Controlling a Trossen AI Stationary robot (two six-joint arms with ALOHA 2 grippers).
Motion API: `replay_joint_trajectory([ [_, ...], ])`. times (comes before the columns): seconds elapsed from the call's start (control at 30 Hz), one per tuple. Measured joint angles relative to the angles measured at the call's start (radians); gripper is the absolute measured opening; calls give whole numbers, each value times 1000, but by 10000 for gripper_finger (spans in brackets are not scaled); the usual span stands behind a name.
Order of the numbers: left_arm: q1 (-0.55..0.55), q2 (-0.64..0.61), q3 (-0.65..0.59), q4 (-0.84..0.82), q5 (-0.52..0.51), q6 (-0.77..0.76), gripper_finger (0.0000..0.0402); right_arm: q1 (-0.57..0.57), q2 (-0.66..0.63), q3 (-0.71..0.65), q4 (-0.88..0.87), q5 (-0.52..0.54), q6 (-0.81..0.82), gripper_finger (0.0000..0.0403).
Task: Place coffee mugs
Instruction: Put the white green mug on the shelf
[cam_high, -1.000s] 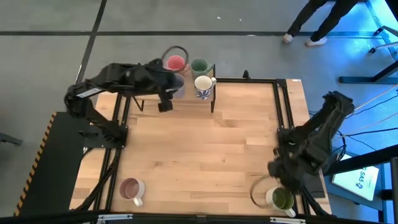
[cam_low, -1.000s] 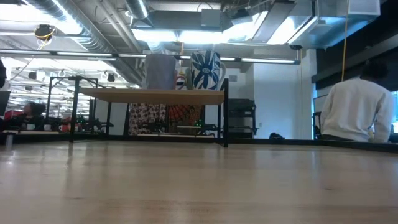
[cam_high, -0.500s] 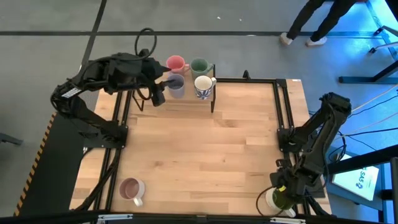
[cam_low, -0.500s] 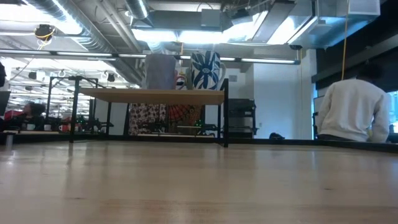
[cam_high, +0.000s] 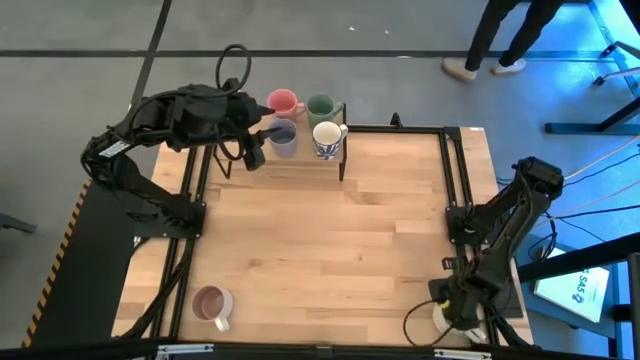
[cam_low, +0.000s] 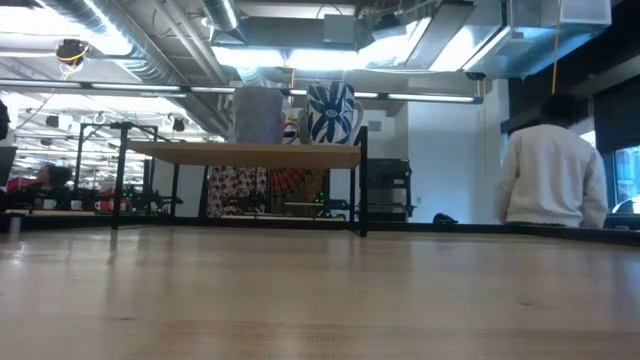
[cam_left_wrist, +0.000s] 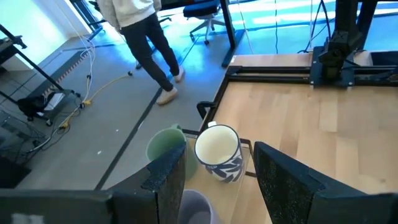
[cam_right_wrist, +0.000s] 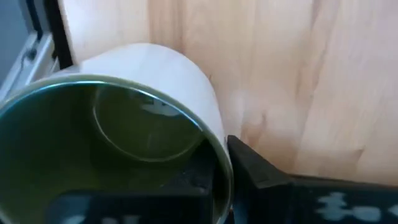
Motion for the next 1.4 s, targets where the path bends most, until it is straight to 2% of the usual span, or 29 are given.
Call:
replay_joint_trajectory([
  [0.1,0,0,0,-7,0,0,181,-58,1,8,-14,10,8,9],
  [0.23,0,0,0,-10,0,1,181,-186,1,43,-53,90,-98,5],
  [0.43,0,0,0,-11,5,8,181,-491,3,85,-106,156,-304,3],
  [0.57,0,0,0,-14,7,15,181,-685,44,143,-38,246,-530,2],
  [0.73,0,0,0,-16,7,17,181,-878,209,305,-11,221,-869,1],
  [0.93,0,0,0,-41,7,42,181,-986,441,650,-52,238,-1148,1],
  [1.17,0,0,0,-79,3,43,181,-1034,702,1024,-115,223,-1346,0],
  [1.27,0,0,0,-84,-3,43,181,-1029,789,1138,-184,219,-1389,0],
  [1.4,0,0,0,-86,-3,43,181,-1023,847,1191,-190,216,-1404,0],
])
